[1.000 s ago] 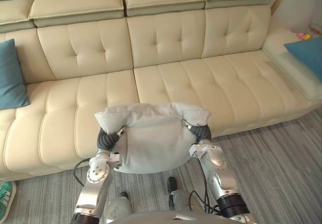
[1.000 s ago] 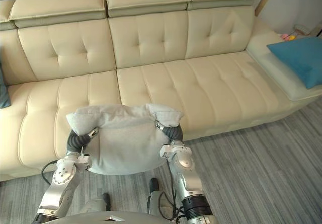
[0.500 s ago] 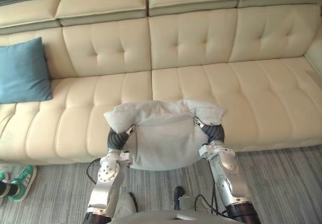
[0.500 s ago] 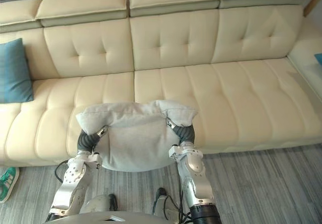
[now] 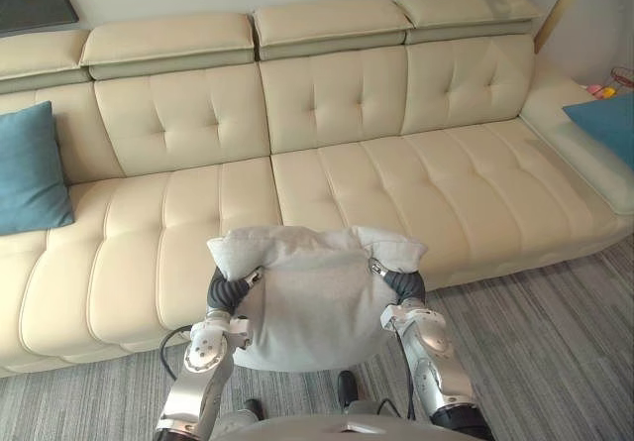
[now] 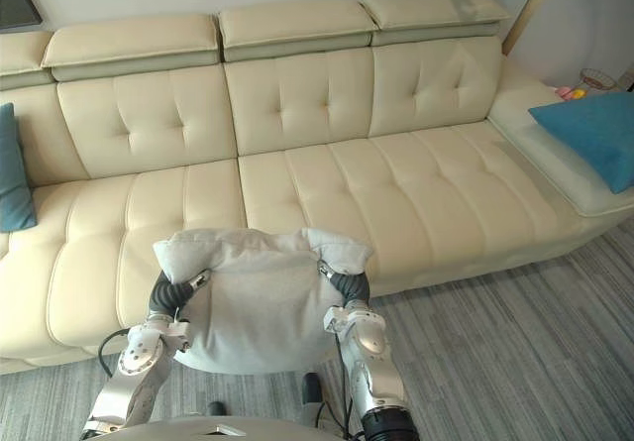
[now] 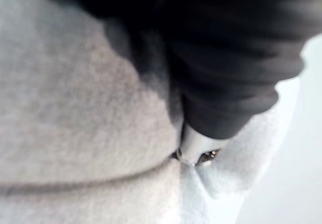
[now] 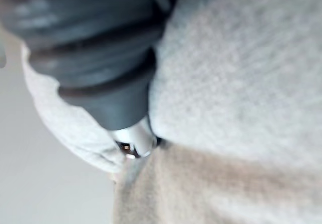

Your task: Pick up cushions and gather them together orderly.

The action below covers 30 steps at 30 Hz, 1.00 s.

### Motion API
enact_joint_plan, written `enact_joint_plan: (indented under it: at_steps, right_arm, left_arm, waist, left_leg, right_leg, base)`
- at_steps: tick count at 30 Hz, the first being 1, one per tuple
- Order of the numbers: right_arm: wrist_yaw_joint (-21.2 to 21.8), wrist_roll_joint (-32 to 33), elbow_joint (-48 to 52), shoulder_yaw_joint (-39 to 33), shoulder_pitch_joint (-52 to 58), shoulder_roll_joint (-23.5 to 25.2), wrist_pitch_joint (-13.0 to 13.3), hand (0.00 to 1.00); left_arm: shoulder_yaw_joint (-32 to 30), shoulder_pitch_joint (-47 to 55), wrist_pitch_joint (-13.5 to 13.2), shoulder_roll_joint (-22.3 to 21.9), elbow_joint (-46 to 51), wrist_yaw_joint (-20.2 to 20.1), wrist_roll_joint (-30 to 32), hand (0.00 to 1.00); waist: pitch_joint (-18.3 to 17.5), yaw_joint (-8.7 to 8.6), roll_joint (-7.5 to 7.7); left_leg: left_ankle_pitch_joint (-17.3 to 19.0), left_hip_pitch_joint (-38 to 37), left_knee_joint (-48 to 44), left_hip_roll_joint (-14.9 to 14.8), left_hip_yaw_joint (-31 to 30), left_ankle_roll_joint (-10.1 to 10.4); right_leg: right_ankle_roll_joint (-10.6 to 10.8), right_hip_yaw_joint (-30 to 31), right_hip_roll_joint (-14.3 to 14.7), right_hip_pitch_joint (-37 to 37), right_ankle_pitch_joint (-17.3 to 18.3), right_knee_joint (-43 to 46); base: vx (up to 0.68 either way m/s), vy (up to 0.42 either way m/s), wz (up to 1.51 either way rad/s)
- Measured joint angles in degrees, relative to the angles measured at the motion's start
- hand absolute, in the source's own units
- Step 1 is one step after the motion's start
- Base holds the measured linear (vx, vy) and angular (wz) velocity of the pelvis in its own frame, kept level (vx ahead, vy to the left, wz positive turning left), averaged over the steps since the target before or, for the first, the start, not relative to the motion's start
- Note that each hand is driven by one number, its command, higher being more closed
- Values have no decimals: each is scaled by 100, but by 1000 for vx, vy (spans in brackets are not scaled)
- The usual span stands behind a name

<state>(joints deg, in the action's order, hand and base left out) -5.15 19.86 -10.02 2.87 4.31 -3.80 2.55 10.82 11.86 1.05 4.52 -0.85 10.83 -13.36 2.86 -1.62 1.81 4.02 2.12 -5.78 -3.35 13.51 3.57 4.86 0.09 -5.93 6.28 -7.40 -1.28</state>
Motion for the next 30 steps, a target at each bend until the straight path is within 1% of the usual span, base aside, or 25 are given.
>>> enact_joint_plan:
  at_steps: [6, 11, 14, 16, 19, 21, 22, 24, 26, 28, 29, 30]
  right_arm:
    - [3, -9, 5, -37, 67, 76, -5, 100]
    - [7, -235, 17, -141, 433, 393, -59, 100]
    - [-1, -333, 56, -194, 663, 555, -151, 100]
    - [-9, -416, 56, -196, 721, 602, -180, 100]
    - [-10, -451, 64, -196, 695, 608, -181, 100]
    - [-10, -453, 64, -196, 638, 606, -180, 100]
    - [-9, -454, 66, -196, 589, 605, -180, 100]
    - [-8, -455, 67, -195, 521, 599, -177, 100]
    - [-3, -455, 67, -203, 505, 597, -168, 100]
    - [0, -458, 68, -188, 392, 600, -153, 100]
    - [1, -457, 72, -187, 365, 606, -139, 100]
    - [3, -457, 72, -187, 348, 605, -138, 100]
  left_arm:
    - [-15, 68, 3, -13, 0, -7, 0, 100]
    - [-213, 347, 131, -187, 1, -86, 1, 100]
    - [-302, 566, 238, -269, 3, -116, 1, 100]
    - [-335, 608, 293, -280, 3, -115, 1, 100]
    - [-397, 607, 299, -295, 44, -115, 1, 100]
    - [-449, 608, 300, -347, 97, -112, 1, 100]
    - [-477, 612, 300, -389, 167, -107, 0, 100]
    - [-518, 610, 306, -485, 274, -104, 0, 100]
    - [-562, 589, 307, -564, 282, -101, 1, 100]
    - [-577, 497, 307, -573, 300, -65, 0, 100]
    - [-578, 450, 310, -562, 344, -44, 1, 100]
    - [-578, 434, 316, -558, 413, -17, 2, 100]
  waist:
    - [-6, -1, 12]
    - [-71, 26, 124]
    - [-74, 67, 151]
    - [-77, 100, 163]
    - [-80, 117, 165]
    - [-83, 130, 156]
    - [-80, 164, 148]
    - [-28, 158, 100]
    - [18, 133, 63]
    - [187, 98, -13]
    - [274, 76, -22]
    - [343, 62, -35]
  left_leg:
    - [0, -34, -1, -4, -1, 0]
    - [9, -89, 14, -11, 23, -7]
    - [86, -181, -1, -13, 77, -48]
    - [153, -179, -10, -21, 101, 11]
    - [200, -94, -111, -34, 129, 8]
    - [343, 75, -377, -93, 161, 24]
    - [482, 198, -654, -158, 213, -3]
    - [751, 331, -1124, -267, 214, -29]
    - [1049, 344, -1484, -316, 200, -74]
    - [1256, 309, -1695, -365, 196, -191]
    - [1314, 262, -1723, -348, 177, -280]
    - [1337, 214, -1718, -331, 143, -327]
  right_leg:
    - [0, -4, 3, -30, -1, -2]
    - [4, -15, 9, -73, 3, -17]
    - [18, -3, 9, -157, 73, -27]
    - [14, -4, 9, -140, 124, -15]
    - [19, 3, 10, -30, 149, -13]
    - [18, 39, 31, 51, 156, 22]
    - [4, 85, 54, 112, 191, 121]
    - [-40, 101, 86, 245, 363, 512]
    - [-37, 67, 85, 405, 616, 1191]
    - [-137, -153, 42, 618, 715, 1882]
    - [-165, -239, -11, 732, 730, 2240]
    - [-248, -276, -74, 855, 722, 2572]
  base:
    - [0, 0, 0]
    - [-1, 1, -2]
    - [-25, 6, -8]
    - [-37, 2, -5]
    - [-37, -2, -4]
    - [-23, 4, -15]
    - [20, 27, -25]
    - [23, 63, -17]
    - [12, 89, -6]
    - [5, 121, -3]
    - [-25, 130, 8]
    - [-19, 135, 28]
